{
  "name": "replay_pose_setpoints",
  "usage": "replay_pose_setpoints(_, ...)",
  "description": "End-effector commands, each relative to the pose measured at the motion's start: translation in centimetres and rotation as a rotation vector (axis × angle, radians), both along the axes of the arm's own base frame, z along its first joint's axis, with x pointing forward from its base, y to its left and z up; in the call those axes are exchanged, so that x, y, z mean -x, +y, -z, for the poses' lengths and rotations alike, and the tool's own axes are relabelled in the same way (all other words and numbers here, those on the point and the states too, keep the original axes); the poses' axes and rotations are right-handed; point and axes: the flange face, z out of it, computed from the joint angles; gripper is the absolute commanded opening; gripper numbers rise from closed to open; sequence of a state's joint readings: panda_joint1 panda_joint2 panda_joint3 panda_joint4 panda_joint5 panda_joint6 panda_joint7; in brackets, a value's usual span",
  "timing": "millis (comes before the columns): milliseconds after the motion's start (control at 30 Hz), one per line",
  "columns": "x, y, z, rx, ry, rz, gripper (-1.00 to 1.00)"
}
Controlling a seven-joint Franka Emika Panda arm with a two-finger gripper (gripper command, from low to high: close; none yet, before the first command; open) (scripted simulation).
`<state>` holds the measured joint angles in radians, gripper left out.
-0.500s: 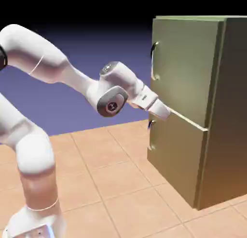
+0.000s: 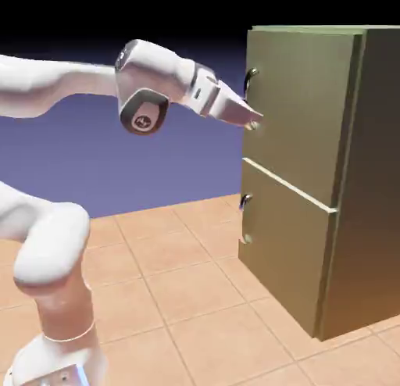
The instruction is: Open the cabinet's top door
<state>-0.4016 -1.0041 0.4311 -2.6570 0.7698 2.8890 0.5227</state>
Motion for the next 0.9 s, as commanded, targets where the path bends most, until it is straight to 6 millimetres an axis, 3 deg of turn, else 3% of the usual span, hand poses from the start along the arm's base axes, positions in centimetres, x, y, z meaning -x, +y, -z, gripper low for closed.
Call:
replay_pose_setpoints(0,0.4,0.5,-0.6,-0.003,-0.023,0.004,0.00)
replay_pose_setpoints(233,2.7,5.3,-3.1,0.003,-0.165,0.015,0.00)
replay_pose_setpoints(433,2.9,10.3,-2.9,0.036,-0.258,0.000,0.00)
replay_pose_setpoints(633,1.0,15.0,-0.3,0.089,-0.318,-0.028,0.00)
replay_pose_setpoints(867,-3.9,18.7,5.6,0.163,-0.340,-0.066,0.00)
